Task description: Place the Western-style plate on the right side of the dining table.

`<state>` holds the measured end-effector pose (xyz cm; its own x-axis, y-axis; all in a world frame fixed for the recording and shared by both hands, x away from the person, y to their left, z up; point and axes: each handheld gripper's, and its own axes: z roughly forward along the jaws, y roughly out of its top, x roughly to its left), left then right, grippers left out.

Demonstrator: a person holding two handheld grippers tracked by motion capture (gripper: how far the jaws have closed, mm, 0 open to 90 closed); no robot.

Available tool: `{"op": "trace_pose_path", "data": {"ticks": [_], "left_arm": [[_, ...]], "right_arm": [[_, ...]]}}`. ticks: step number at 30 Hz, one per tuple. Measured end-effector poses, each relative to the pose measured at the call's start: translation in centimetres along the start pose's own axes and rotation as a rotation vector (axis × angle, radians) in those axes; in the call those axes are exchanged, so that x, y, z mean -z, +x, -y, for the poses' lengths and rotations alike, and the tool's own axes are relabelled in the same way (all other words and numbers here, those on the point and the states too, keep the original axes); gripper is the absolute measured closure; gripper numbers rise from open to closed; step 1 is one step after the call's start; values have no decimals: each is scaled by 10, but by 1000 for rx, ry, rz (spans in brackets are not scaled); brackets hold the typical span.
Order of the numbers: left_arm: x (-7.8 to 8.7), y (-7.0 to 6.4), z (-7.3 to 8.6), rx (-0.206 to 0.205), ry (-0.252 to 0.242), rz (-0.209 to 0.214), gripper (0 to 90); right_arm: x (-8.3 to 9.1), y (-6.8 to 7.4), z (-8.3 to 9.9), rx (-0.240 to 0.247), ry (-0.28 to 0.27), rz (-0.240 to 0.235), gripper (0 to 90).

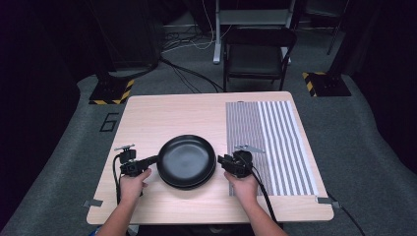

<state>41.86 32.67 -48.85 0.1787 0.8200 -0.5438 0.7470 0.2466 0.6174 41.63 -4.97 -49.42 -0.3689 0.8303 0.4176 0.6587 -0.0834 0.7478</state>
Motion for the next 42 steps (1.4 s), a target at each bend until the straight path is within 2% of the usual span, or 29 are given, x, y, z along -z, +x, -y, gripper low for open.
{"op": "trace_pose_path", "data": {"ticks": [2, 5, 7, 8, 9, 10, 14, 16, 20, 21, 22, 23, 25, 27, 28, 29, 32, 34, 36, 37, 38, 39, 40, 41, 42], "left_arm": [[0, 0, 1, -1, 0, -3, 768], [-1, 0, 7, -33, -9, -12, 777], [0, 1, 8, -30, -17, -7, 778], [0, 5, 10, -21, -31, 15, 778], [0, 5, 10, -21, -31, 15, 778], [0, 6, 11, 6, -38, 31, 778], [0, 7, 12, -3, -49, 32, 789], [-1, 6, 13, -16, -52, 26, 804], [-1, 7, 13, -11, -54, 27, 817], [-1, 7, 13, -17, -53, 24, 817], [-1, 6, 13, -23, -53, 20, 817], [-1, 6, 12, -23, -51, 13, 818], [-1, 5, 12, -25, -54, 9, 820], [-1, 5, 12, -27, -54, 7, 821], [-1, 4, 13, -28, -56, 5, 821], [-1, 4, 13, -31, -56, 0, 825], [-2, 2, 13, -32, -57, -10, 827], [-2, 2, 13, -28, -57, -11, 828], [-2, 2, 12, -29, -58, 0, 830], [-4, 0, 13, -25, -46, 12, 835], [-5, -4, 13, -41, -35, 2, 836], [-6, -9, 13, -66, -30, -24, 836], [-7, -14, 15, -86, -35, -46, 835], [-7, -14, 15, -86, -35, -46, 834], [-7, -13, 15, -80, -33, -37, 835]], "right_arm": [[-3, 1, 0, -10, 6, -3, 648], [-7, 2, 2, -11, 10, -5, 644], [-8, 3, 3, -15, 13, -7, 644], [-9, 4, 4, -14, 9, -2, 645], [-9, 4, 4, -13, 9, -1, 646], [-9, 4, 4, -13, 9, -1, 646], [-12, 4, 4, -48, 6, -20, 664], [-15, 5, 4, -75, 21, -35, 703], [-17, 9, 5, -53, 22, -37, 760], [-17, 14, 6, -31, 13, -24, 786], [-17, 14, 6, -31, 13, -24, 786], [-17, 18, 6, 22, 10, 14, 787], [-18, 20, 5, 33, 14, 30, 790], [-19, 18, 3, -21, 23, 20, 795], [-19, 18, 3, -21, 23, 20, 795], [-20, 15, 1, -56, 27, 3, 803], [-20, 14, 0, -78, 34, 4, 812], [-19, 15, -1, -70, 29, 7, 837], [-15, 15, -3, -58, 1, 11, 900], [-15, 16, -5, -73, -1, -97, 900], [-16, 23, -6, -72, 26, -101, 900], [-19, 35, -7, -12, 49, -79, 900], [-20, 47, -6, 80, 39, -47, 900], [-18, 57, -6, 153, 10, -19, 898], [-16, 62, -7, 198, -6, -13, 889]]}}
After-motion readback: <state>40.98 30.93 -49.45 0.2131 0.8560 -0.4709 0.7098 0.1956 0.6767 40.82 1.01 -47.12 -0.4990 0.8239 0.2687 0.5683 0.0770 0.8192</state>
